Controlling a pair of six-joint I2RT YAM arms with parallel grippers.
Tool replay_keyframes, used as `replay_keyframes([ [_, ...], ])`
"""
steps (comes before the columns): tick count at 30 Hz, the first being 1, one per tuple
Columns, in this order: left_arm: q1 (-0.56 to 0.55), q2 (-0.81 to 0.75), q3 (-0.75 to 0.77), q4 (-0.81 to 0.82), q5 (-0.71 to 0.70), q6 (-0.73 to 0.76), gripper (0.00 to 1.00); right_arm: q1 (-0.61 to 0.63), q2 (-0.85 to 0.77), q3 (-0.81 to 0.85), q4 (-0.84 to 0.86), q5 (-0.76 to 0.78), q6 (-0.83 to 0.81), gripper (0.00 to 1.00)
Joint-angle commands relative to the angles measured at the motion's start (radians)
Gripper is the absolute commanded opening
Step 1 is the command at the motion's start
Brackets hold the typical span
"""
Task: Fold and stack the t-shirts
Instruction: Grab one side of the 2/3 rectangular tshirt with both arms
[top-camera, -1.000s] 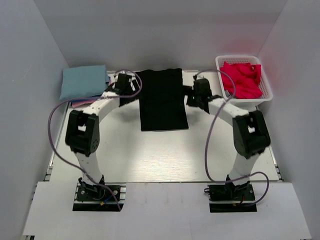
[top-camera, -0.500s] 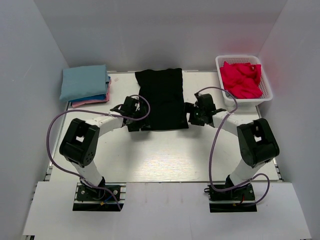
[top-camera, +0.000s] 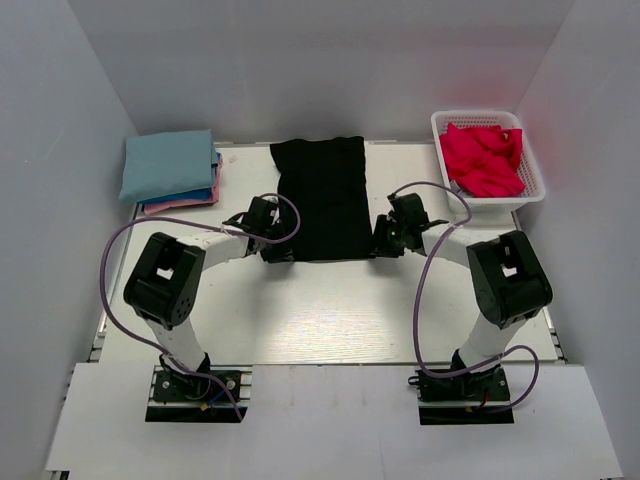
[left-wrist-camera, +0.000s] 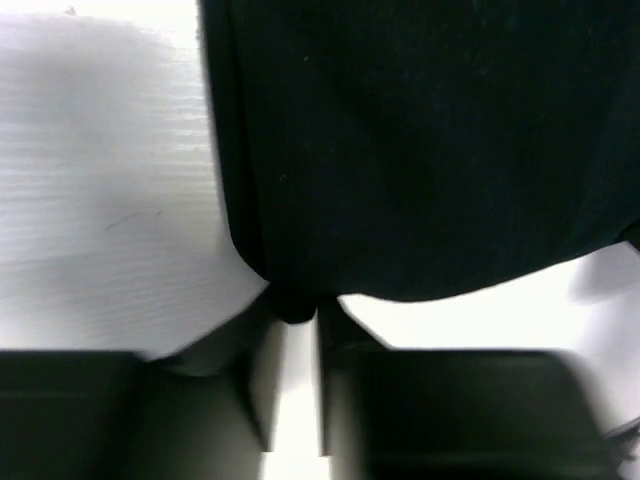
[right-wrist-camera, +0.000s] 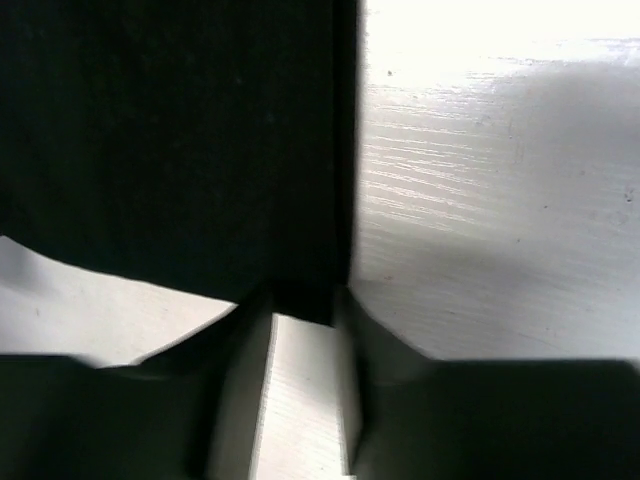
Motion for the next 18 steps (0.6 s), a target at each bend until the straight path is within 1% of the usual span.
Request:
replay_keyframes([
  [1,-0.005,0.068,-0.006,-0.034,-0.002,0.005,0.22,-0.002,0.019,-0.011,-0.006,-0.008,0.004,0.30],
  [2,-0.005,0.077,-0.005,-0.034,-0.002,0.005,0.08,0.001,0.017,-0.025,-0.001,0.008,0.010,0.26],
  [3,-0.005,0.077,0.004,-0.034,-0.002,0.005,0.01,0.001,0.005,-0.031,0.003,0.028,0.016,0.24],
  [6,-0.005,0.077,0.004,-0.057,-0.042,0.005,0.00,0.003,-0.024,-0.051,0.016,0.027,-0.005,0.02],
  [7,-0.005,0.065,0.004,-0.057,-0.042,0.005,0.00,0.003,-0.032,-0.050,0.019,0.016,-0.015,0.00],
  [10,-0.028,0.012,-0.010,-0.066,-0.028,0.005,0.00,0.010,-0.096,-0.091,0.037,-0.033,-0.055,0.00],
  [11,-0.028,-0.033,-0.031,-0.066,-0.028,0.005,0.00,0.010,-0.130,-0.102,0.042,-0.048,-0.055,0.00],
  [14,-0.069,-0.120,-0.099,-0.075,-0.006,-0.015,0.00,0.010,-0.228,-0.166,-0.003,-0.038,-0.067,0.00],
  [15,-0.079,-0.183,-0.117,-0.086,0.006,-0.030,0.00,0.012,-0.269,-0.175,-0.021,-0.041,-0.070,0.00],
  [16,-0.079,-0.215,-0.133,-0.086,0.033,-0.030,0.00,0.013,-0.314,-0.217,-0.045,-0.051,-0.070,0.00],
  [18,-0.122,-0.278,-0.179,-0.110,0.130,-0.030,0.00,0.020,-0.360,-0.246,-0.107,-0.079,-0.081,0.00],
])
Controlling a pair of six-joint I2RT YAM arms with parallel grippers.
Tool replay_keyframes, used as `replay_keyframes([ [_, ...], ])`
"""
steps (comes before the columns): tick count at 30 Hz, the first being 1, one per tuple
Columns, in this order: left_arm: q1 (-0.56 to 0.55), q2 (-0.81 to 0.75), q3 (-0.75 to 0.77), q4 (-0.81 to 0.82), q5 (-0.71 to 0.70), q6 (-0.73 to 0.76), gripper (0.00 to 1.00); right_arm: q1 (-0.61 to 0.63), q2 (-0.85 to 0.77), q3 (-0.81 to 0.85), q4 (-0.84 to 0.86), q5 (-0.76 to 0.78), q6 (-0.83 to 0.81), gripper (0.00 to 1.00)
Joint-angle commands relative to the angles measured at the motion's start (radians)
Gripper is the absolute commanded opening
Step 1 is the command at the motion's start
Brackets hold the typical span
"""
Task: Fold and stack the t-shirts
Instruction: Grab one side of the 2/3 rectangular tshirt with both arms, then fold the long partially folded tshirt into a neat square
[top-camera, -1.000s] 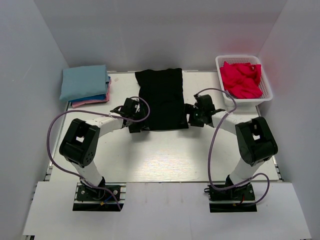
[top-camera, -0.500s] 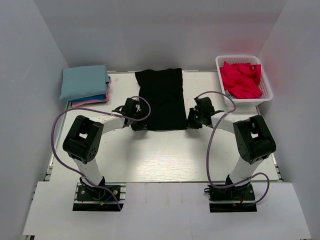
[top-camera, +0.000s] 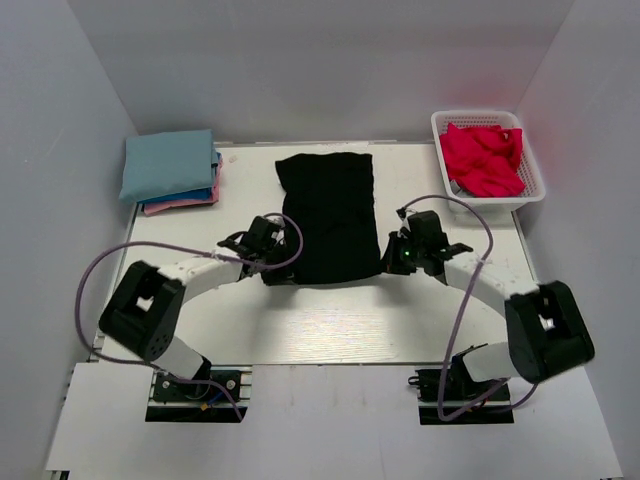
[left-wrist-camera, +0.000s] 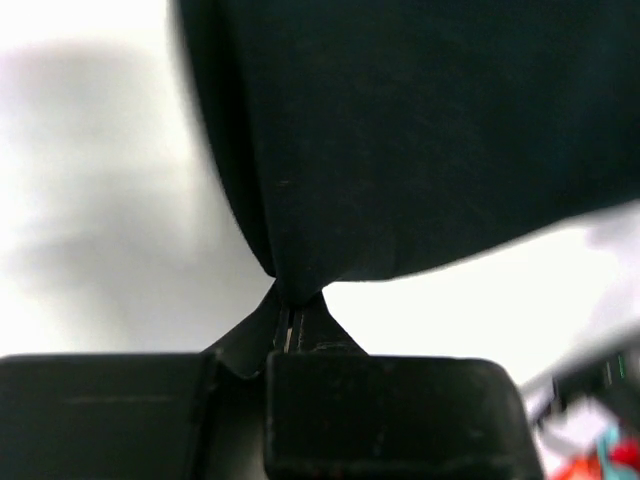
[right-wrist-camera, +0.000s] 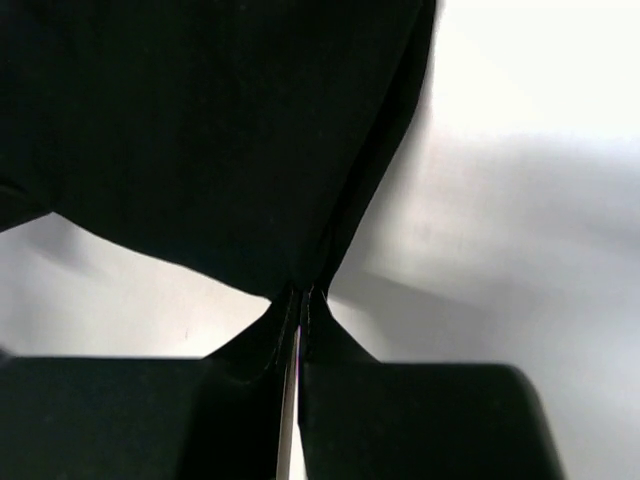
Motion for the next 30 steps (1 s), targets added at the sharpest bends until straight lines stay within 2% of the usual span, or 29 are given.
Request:
replay_keyframes([
  [1,-0.052,-0.192,-0.055,-0.077,0.122,-0.009,0.00,0.014,-0.141,-0.050,-0.167,-0.048,-0.036,0.00],
  [3,-0.088,-0.269,-0.066,-0.184,0.108,-0.021,0.00,0.018,-0.196,-0.060,-0.229,-0.058,-0.056,0.00],
  [4,-0.088,-0.346,-0.044,-0.229,0.093,-0.021,0.00,0.021,-0.279,-0.057,-0.324,-0.059,-0.067,0.00],
  [6,-0.116,-0.412,-0.024,-0.305,0.096,-0.011,0.00,0.022,-0.359,-0.041,-0.386,-0.062,-0.073,0.00],
  [9,-0.127,-0.486,0.029,-0.349,0.156,-0.011,0.00,0.018,-0.453,0.022,-0.495,-0.052,-0.073,0.00],
  [12,-0.139,-0.524,0.085,-0.413,0.145,-0.011,0.00,0.017,-0.492,0.102,-0.570,-0.035,-0.082,0.00],
  [16,-0.148,-0.566,0.121,-0.422,0.116,-0.002,0.00,0.012,-0.480,0.180,-0.556,-0.021,-0.073,0.00],
  [21,-0.148,-0.554,0.213,-0.453,-0.016,0.009,0.00,0.011,-0.408,0.291,-0.507,0.056,-0.050,0.00],
  [26,-0.136,-0.457,0.301,-0.455,-0.125,0.009,0.00,0.011,-0.345,0.361,-0.401,0.064,-0.022,0.00],
  [30,-0.122,-0.384,0.373,-0.479,-0.231,-0.009,0.00,0.006,-0.231,0.430,-0.371,0.064,-0.022,0.00],
])
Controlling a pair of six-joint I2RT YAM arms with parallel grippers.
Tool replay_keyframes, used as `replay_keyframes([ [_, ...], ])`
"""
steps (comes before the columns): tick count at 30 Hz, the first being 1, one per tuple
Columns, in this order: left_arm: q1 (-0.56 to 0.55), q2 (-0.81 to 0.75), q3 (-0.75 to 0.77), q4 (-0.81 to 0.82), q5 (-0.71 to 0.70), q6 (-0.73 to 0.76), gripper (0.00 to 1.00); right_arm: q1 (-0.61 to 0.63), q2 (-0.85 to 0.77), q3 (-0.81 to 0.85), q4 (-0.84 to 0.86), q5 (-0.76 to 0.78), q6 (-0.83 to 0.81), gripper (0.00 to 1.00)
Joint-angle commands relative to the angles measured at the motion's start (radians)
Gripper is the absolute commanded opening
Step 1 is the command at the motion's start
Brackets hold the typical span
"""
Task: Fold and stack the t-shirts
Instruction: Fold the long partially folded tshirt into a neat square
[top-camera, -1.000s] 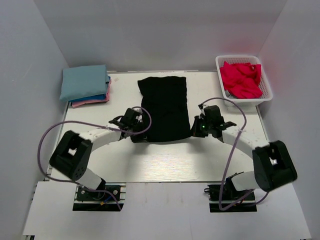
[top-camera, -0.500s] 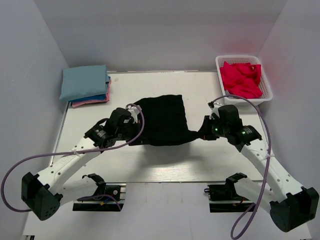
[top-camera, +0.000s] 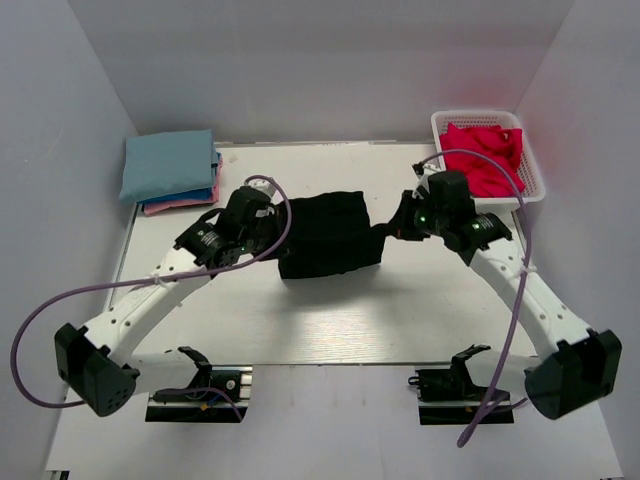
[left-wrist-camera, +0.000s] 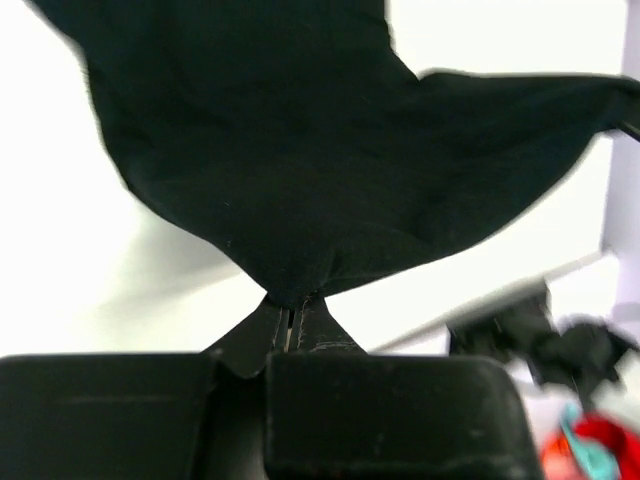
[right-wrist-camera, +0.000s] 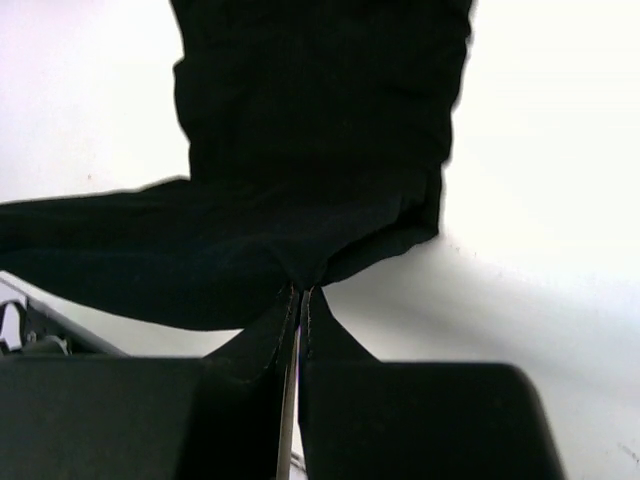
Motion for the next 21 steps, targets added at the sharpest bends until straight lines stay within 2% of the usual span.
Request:
replay_keyframes([
  [1,0.009,0.050,0.086,-0.041,-0.175,-0.018,0.00,-0.011,0.079,0.092,0.084,0.026,0.010,0.00],
  [3,0.009,0.085,0.111,-0.059,-0.274,-0.046,0.00,-0.011,0.130,0.133,0.101,0.026,0.016,0.00],
  [9,0.036,0.176,0.154,0.003,-0.402,-0.037,0.00,-0.031,0.272,0.259,0.157,0.051,-0.022,0.00],
  [16,0.087,0.357,0.264,0.039,-0.447,-0.003,0.00,-0.054,0.492,0.448,0.131,0.000,-0.056,0.00],
  [21,0.134,0.495,0.379,0.042,-0.408,0.021,0.00,-0.071,0.648,0.579,0.114,-0.017,-0.068,0.00],
])
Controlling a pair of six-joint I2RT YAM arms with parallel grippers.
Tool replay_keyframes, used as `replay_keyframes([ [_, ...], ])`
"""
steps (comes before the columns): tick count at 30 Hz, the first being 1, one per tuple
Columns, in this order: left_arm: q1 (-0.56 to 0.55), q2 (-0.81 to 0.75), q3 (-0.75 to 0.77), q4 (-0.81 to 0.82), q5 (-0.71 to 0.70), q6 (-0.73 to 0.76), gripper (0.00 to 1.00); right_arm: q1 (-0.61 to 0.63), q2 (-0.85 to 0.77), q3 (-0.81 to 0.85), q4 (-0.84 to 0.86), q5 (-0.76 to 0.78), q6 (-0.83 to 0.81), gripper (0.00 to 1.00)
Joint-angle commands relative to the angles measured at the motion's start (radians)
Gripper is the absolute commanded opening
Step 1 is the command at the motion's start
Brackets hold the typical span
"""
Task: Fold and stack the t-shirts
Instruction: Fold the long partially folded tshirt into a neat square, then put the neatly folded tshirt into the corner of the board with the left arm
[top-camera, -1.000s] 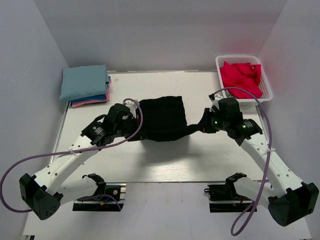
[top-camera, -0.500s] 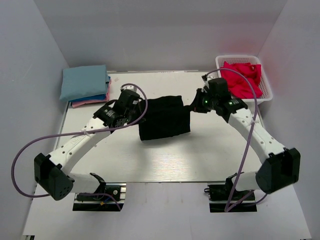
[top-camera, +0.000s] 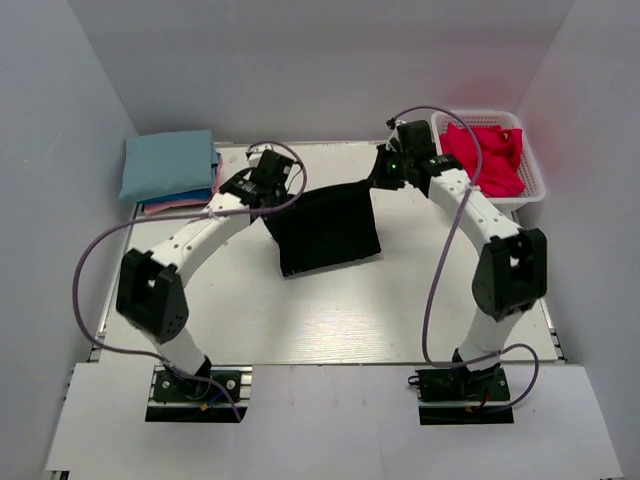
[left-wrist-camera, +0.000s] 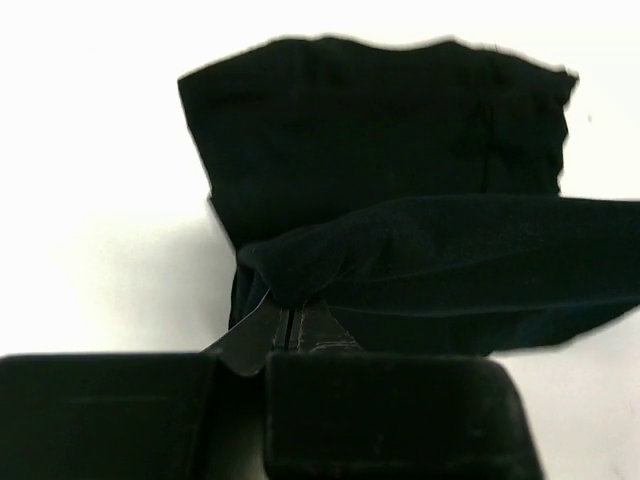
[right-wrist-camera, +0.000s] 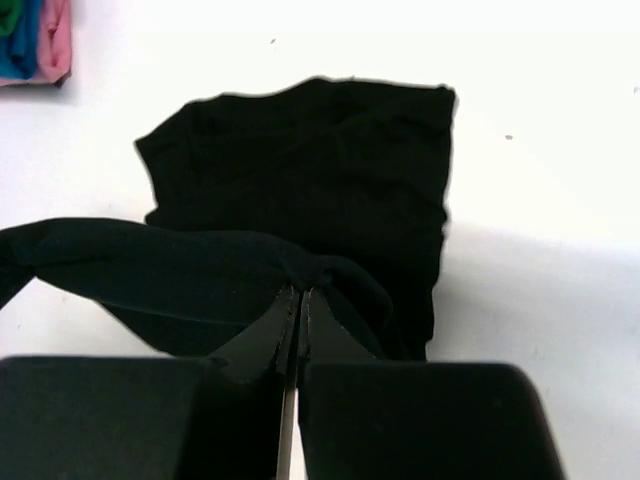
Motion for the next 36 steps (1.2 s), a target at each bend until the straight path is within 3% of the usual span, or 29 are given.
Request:
replay_keyframes([
  [1,0.037,0.058,0.100,-0.001,-0.020,0.028,0.00,-0.023,0.081,0.113,0.021,-0.016,-0.033,0.00],
  [15,0.137,0.354,0.257,0.049,-0.086,-0.005,0.00,-0.065,0.416,0.323,0.145,-0.140,-0.073,0.00],
  [16,0.149,0.366,0.266,0.060,-0.086,-0.005,0.06,-0.071,0.451,0.338,0.150,-0.148,-0.071,0.00],
  [18,0.162,0.408,0.284,0.080,-0.059,0.004,0.37,-0.076,0.474,0.358,0.187,-0.156,-0.073,0.15],
  [19,0.172,0.417,0.307,0.094,-0.050,0.004,0.73,-0.076,0.497,0.381,0.196,-0.166,-0.070,0.28],
  [20,0.173,0.426,0.321,0.094,-0.050,0.014,0.95,-0.077,0.502,0.387,0.207,-0.174,-0.076,0.48],
  [21,0.183,0.426,0.364,0.094,-0.041,0.015,1.00,-0.083,0.506,0.407,0.202,-0.173,-0.071,0.90],
  [26,0.183,0.377,0.363,0.073,0.011,0.042,1.00,-0.079,0.412,0.343,0.190,-0.217,-0.111,0.90],
  [30,0.157,0.287,0.188,0.235,0.192,0.093,1.00,-0.068,0.323,0.176,0.233,-0.310,-0.105,0.90],
  [34,0.157,0.294,0.102,0.388,0.417,0.120,1.00,-0.059,0.283,0.041,0.326,-0.401,-0.065,0.90],
  [36,0.157,0.323,0.102,0.439,0.439,0.120,1.00,-0.059,0.308,0.039,0.374,-0.455,-0.029,0.90],
])
